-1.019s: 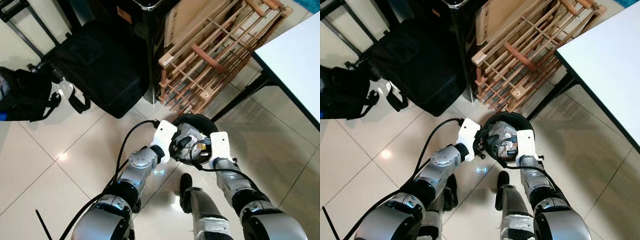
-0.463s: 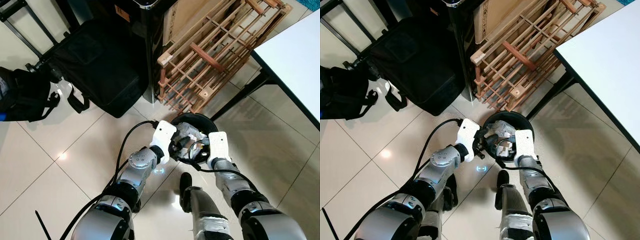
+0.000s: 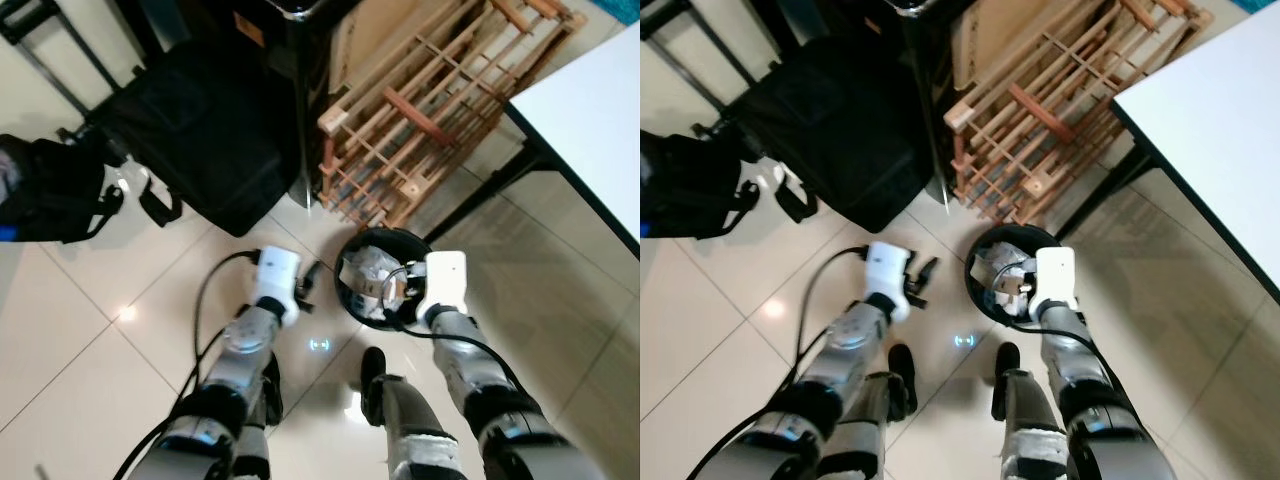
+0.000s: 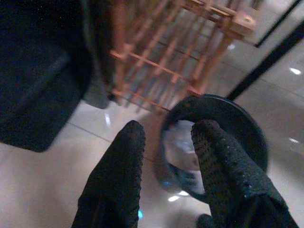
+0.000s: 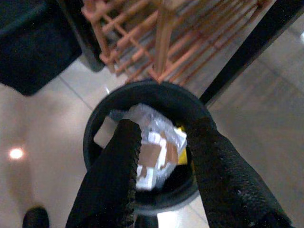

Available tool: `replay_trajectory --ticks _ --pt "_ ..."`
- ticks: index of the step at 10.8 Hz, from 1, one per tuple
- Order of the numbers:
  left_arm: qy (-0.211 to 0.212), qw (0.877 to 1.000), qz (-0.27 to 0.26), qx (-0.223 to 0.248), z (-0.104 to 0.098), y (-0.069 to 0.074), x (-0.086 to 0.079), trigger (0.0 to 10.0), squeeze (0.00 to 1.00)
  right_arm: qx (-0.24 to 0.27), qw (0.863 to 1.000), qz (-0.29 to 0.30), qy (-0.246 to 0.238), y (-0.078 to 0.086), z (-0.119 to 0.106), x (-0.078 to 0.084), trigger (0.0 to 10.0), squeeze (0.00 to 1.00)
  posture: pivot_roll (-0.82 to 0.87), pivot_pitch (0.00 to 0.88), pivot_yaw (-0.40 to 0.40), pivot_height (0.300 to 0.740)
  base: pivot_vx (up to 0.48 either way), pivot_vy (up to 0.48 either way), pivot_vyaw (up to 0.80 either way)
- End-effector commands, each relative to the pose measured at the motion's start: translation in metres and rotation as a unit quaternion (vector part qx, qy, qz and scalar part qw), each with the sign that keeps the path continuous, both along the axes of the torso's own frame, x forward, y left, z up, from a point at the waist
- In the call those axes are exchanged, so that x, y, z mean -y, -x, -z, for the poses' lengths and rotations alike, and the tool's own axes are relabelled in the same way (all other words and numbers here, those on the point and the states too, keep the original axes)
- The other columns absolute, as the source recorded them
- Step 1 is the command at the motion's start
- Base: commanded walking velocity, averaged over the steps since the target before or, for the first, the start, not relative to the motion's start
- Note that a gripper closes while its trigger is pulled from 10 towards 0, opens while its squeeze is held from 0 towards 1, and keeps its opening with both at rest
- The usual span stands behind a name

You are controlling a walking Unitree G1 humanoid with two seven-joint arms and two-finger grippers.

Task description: Picking trash to rubbish bin

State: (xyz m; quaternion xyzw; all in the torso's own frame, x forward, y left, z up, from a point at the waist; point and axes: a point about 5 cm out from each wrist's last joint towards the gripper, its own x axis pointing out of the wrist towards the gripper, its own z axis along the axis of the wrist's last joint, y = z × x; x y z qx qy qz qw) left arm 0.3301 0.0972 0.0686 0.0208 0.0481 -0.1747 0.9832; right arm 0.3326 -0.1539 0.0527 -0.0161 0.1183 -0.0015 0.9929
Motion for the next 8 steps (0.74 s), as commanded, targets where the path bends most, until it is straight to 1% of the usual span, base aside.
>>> replay_trajectory --ticks 1,2,4,6,7,8 --pt "-0.004 1.0 -0.018 -0.008 0.009 0.008 -0.007 10.0 0.0 -0.007 1.0 0.02 -0.014 0.009 0.008 0.007 10.0 0.0 0.01 0.34 0.037 0.74 0.0 0.0 0.0" --pt "-0.007 1.0 -0.029 -0.002 0.007 0.007 -0.011 10.0 0.0 0.003 0.999 0.03 -0.017 0.009 0.004 0.01 10.0 0.0 0.01 0.302 0.04 0.74 0.0 0.0 0.0" --pt "-0.004 0.999 -0.048 0.008 0.002 0.004 -0.016 10.0 0.0 0.016 0.999 0.035 -0.026 0.006 -0.006 0.008 10.0 0.0 0.0 0.254 0.039 0.74 0.0 0.0 0.0" --pt "0.011 0.998 -0.059 0.008 0.0 0.004 -0.011 10.0 0.0 0.021 0.999 0.019 -0.029 0.006 -0.009 -0.005 10.0 0.0 -0.01 0.194 0.034 0.74 0.0 0.0 0.0" --pt "0.017 0.998 -0.062 0.008 0.0 0.004 -0.01 10.0 0.0 0.021 0.999 0.02 -0.033 0.006 -0.01 -0.006 10.0 0.0 -0.01 0.19 0.033 0.74 0.0 0.0 0.0" --pt "0.026 0.997 -0.068 0.007 0.0 0.006 -0.007 10.0 0.0 0.02 0.999 0.022 -0.034 0.005 -0.013 -0.007 10.0 0.0 -0.01 0.163 0.028 0.74 0.0 0.0 0.0"
